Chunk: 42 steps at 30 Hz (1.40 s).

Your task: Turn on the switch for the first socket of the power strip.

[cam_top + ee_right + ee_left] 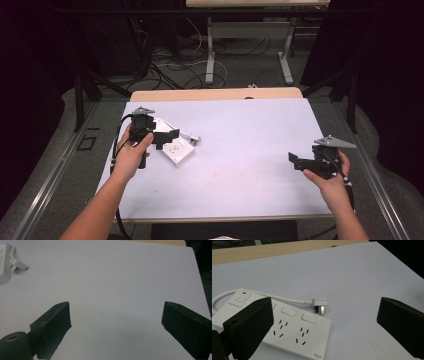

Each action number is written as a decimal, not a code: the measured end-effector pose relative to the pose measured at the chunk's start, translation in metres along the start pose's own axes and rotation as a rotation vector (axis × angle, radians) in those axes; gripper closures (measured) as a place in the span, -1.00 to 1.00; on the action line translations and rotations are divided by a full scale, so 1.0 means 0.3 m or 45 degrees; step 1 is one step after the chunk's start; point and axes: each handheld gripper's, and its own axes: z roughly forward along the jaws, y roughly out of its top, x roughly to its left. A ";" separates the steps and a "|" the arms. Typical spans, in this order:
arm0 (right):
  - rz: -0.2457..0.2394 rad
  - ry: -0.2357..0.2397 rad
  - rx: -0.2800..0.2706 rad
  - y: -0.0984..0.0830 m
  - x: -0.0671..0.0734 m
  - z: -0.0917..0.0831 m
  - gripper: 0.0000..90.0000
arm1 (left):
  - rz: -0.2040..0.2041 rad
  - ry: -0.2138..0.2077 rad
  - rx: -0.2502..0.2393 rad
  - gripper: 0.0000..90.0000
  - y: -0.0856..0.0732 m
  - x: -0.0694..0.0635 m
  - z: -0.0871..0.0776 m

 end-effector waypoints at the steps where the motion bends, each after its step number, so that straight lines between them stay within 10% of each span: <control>1: -0.004 0.000 0.002 0.000 0.000 0.000 -0.82 | 0.011 -0.006 0.001 -0.99 -0.003 0.000 -0.004; 20: -0.002 0.000 -0.010 0.000 0.001 0.004 -0.82 | -0.016 -0.074 -0.044 -0.96 -0.110 -0.005 -0.086; 42: -0.012 0.001 0.003 -0.001 -0.005 0.006 -0.82 | -0.160 0.059 -0.072 -0.95 -0.245 0.172 -0.096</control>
